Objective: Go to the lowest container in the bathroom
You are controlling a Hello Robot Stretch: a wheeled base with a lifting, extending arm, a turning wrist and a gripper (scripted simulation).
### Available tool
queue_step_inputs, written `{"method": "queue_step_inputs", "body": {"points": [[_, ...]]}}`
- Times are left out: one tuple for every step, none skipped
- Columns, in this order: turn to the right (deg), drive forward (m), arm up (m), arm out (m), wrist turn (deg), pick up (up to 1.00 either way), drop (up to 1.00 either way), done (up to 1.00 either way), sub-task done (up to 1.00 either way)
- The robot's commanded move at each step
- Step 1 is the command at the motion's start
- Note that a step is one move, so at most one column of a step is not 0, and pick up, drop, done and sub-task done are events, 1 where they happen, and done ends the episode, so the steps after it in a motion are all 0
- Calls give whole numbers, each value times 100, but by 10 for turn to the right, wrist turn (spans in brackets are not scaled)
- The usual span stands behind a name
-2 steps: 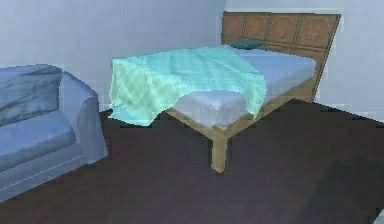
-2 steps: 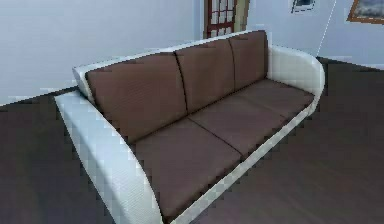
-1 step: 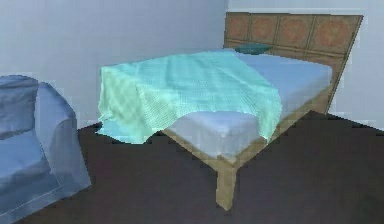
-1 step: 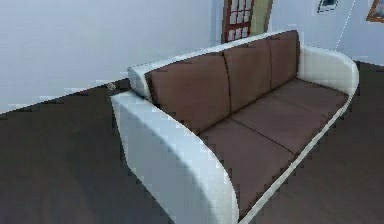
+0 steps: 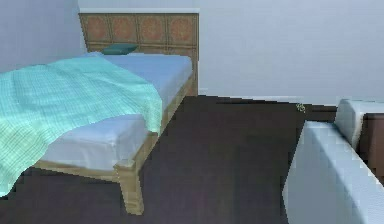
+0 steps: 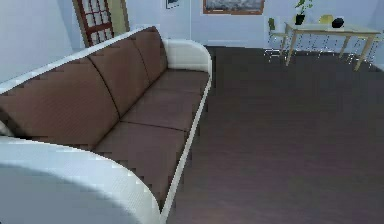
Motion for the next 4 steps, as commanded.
{"method": "queue_step_inputs", "body": {"points": [[30,0,0,0,0,0,0,0,0],[0,100,0,0,0,0,0,0,0],[0,55,0,0,0,0,0,0,0],[450,0,0,0,0,0,0,0,0]]}}
